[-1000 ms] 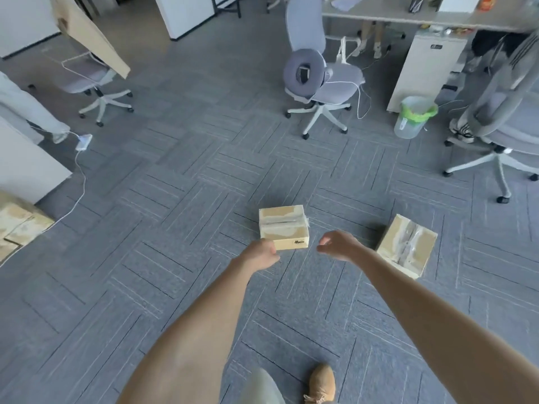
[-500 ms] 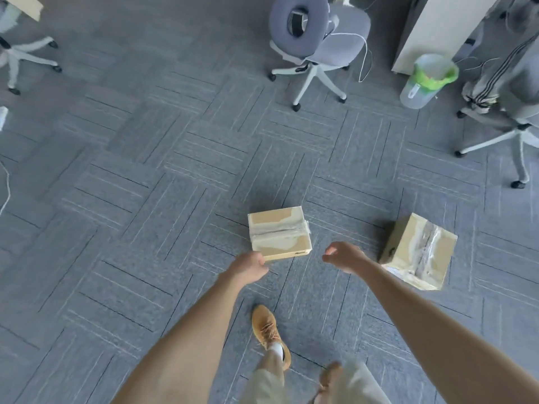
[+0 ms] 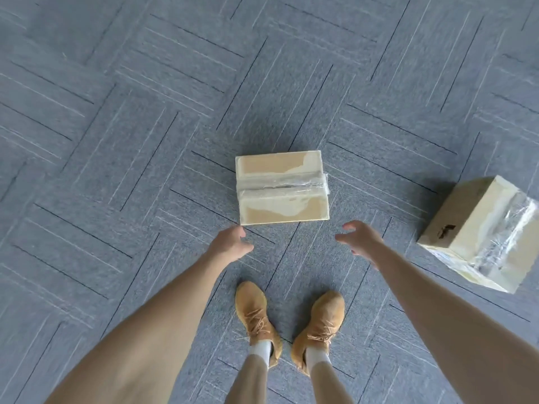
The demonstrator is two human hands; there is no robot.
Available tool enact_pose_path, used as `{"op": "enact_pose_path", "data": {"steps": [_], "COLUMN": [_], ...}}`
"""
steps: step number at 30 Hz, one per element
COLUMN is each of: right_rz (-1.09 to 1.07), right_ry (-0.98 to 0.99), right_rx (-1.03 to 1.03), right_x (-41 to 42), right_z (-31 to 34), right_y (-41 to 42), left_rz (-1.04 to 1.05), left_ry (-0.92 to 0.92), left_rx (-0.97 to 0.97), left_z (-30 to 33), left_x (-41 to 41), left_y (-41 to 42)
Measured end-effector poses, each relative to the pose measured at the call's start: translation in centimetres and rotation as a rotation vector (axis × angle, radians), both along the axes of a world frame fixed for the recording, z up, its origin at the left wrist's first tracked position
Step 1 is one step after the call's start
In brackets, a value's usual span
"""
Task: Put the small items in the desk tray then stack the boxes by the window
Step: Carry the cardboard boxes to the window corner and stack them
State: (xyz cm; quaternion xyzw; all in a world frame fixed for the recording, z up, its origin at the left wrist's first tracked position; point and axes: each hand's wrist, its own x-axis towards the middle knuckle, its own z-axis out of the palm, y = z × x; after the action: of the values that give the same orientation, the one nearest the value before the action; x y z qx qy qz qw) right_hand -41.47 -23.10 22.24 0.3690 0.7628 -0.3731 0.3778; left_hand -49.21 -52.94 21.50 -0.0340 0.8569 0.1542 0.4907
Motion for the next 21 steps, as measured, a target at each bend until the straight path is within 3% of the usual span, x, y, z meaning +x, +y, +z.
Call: {"op": "enact_pose_path", "data": {"steps": [6,14,19,21], "right_rz": [-0.018,0.006,0.044,0.017], "right_ry": [-0.056,-0.006,0.135,0.203], "right_rx": [-0.036,0.025,0.03,0.03], "right_x": [1.2,0.6,-0.5,-0.8], "right_z": [-13.1,-24.7,-29.0,-30.1], "right_y": [1.2,2.1,1.8,1.6], "left_rz": [0.124,0.214,0.635,0.671], "left_ry": [-0.014,0.005,0.169,0.208], "left_rx": [-0.048,-0.069,0.116,0.154], "left_z": [-12.7,-24.5,-28.9,-30.1], "left_x": [3.5,5.0,3.1,2.2], "left_y": [0.0,-0.2,-0.1,-0.2]}}
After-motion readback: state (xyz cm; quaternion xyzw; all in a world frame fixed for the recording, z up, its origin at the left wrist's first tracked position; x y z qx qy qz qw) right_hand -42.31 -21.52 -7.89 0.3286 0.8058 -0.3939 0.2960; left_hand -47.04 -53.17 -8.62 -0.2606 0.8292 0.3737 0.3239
